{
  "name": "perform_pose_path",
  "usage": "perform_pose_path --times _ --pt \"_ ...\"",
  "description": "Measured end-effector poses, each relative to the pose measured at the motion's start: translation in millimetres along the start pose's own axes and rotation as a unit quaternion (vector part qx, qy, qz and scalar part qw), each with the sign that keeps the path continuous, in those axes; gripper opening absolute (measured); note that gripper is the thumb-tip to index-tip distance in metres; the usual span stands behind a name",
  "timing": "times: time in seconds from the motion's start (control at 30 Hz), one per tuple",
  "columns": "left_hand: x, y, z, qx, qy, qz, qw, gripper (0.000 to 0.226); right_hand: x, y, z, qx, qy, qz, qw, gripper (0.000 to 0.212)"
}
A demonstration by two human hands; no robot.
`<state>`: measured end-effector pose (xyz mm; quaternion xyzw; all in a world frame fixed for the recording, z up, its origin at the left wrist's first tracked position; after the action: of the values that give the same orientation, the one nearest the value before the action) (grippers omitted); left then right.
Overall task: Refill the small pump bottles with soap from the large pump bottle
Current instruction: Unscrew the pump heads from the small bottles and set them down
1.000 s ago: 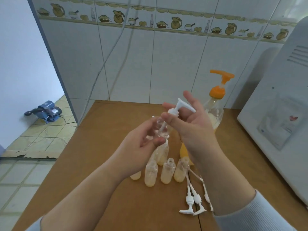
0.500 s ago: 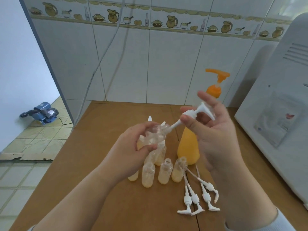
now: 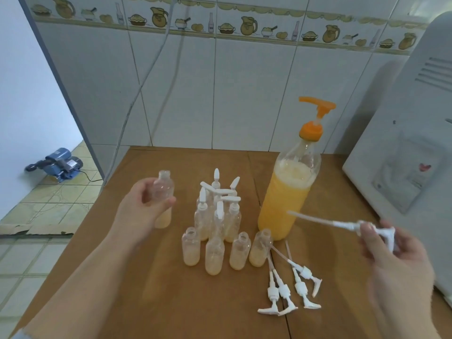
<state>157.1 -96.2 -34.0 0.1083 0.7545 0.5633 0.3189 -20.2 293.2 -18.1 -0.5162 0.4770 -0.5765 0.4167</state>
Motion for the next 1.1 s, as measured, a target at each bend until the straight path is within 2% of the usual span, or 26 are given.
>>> perform_pose_path --times 0.07,0.13,0.27,0.5,0.63,0.73,0.8,0.9,1.0,1.1 --pt "1.8 -26.0 1.3 -0.049 -0.003 0.017 0.999 0.045 -22.0 29.9 -1.4 0.036 0.054 0.015 0.998 0.036" --pt "8.2 -48.5 4.7 -0.084 -0.02 0.017 0.996 0.044 -36.1 57.4 -0.1 0.065 0.102 0.049 0.991 0.035" --pt "23.2 -74.1 12.9 -0.106 -0.069 -0.023 0.992 0.04 -34.5 90.6 6.6 0.102 0.106 0.109 0.983 0.033" --pt "32.2 -75.7 13.1 -0.085 -0.126 -0.097 0.984 0.039 -5.1 111.2 19.2 0.08 0.008 0.251 0.965 0.026" --pt "30.7 -66.0 14.9 -0.062 -0.181 -0.107 0.976 0.056 14.2 127.6 28.4 0.034 -0.098 0.348 0.932 0.024" --pt "21.5 -38.9 16.5 -0.023 -0.106 -0.038 0.993 0.047 27.3 132.6 35.0 -0.036 -0.176 0.426 0.887 0.031" --pt "17.7 -15.2 13.2 0.033 -0.046 -0.057 0.997 0.039 32.2 136.2 37.6 -0.038 -0.21 0.439 0.873 0.036" --pt "31.1 14.3 0.4 0.112 -0.044 -0.236 0.964 0.039 35.9 135.9 36.6 -0.042 -0.23 0.452 0.861 0.031" --pt "60.6 12.8 -14.7 0.061 -0.149 -0.391 0.906 0.05 37.9 126.2 34.8 -0.06 -0.221 0.455 0.861 0.026" --pt "82.6 0.6 -25.1 0.008 -0.227 -0.444 0.867 0.049 38.9 117.2 34.5 -0.066 -0.206 0.446 0.868 0.027"
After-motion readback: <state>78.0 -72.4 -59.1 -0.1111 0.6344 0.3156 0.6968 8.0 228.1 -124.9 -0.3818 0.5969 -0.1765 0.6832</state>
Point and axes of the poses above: each hand's wrist, its own z-axis away from the middle knuckle, its own x-axis out of the palm, y = z × x, the point moved 7 cm from there along -z, towards the middle knuckle, and after that the axes turned 6 degrees about x, right-handed, at the moved point
